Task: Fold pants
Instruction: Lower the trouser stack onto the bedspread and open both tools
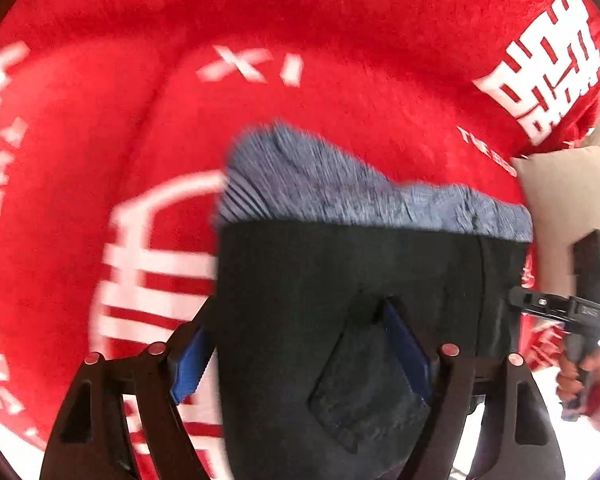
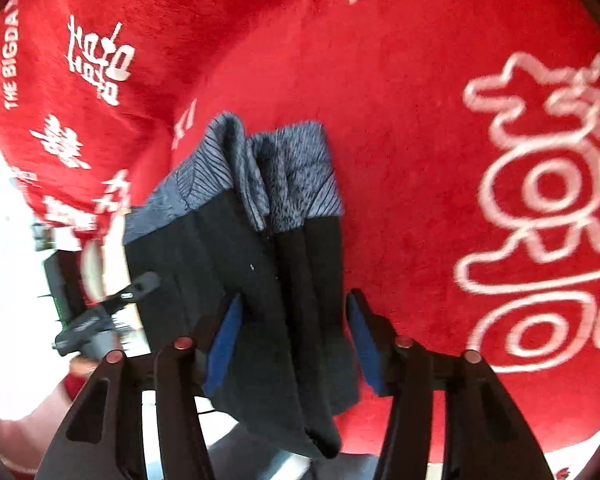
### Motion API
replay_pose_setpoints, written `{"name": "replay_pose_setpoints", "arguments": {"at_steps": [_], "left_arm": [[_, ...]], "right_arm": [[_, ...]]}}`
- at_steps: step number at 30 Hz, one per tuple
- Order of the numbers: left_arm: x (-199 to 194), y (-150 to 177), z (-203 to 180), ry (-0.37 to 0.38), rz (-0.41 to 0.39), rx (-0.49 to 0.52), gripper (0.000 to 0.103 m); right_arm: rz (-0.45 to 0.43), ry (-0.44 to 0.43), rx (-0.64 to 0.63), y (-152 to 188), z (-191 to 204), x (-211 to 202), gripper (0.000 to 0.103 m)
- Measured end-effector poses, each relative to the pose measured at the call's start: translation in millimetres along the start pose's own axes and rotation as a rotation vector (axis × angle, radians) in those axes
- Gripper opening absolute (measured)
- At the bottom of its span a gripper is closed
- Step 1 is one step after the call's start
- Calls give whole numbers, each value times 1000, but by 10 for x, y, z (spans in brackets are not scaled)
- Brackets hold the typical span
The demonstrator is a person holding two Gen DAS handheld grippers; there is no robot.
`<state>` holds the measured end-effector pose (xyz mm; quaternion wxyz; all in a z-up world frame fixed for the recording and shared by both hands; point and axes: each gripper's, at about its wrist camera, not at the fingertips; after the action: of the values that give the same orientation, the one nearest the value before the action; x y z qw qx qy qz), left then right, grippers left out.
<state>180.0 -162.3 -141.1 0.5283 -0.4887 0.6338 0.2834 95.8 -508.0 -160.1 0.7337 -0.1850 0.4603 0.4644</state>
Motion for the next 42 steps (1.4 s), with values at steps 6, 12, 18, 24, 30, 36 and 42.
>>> {"name": "replay_pose_setpoints", "arguments": {"at_steps": [6, 12, 18, 24, 30, 36, 42], "left_arm": [[-523, -229, -24, -33, -141, -18, 82], [-197, -461, -302, 49, -127, 58, 82], [114, -405, -213, 67, -99, 104, 82], [86, -395, -311, 22, -82, 178, 82], [-105, -276, -373, -37, -59, 168, 82], [-236, 10, -451, -114, -34, 165, 87], [-344, 243, -571, -154, 3, 180, 102]], "right_arm": [[-118, 67, -123, 9, 407, -341, 21], [-63, 106, -178, 115, 645, -35, 19], [-96, 124, -167, 171, 517, 152, 15], [-130, 156, -124, 221, 568, 95, 14], [-172, 183, -36, 381, 568, -72, 21], [-222, 257, 30, 612, 537, -257, 60], [-229, 305, 36, 825, 586, -349, 69]]}}
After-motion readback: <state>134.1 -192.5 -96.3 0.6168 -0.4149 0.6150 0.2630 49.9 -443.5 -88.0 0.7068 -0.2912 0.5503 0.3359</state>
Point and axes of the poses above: each gripper's, at about its wrist camera, not at the fingertips, and x roughly the way its jaws point, z to its left, y to its underside, and after that the axes turned 12 degrees about x, right-handed
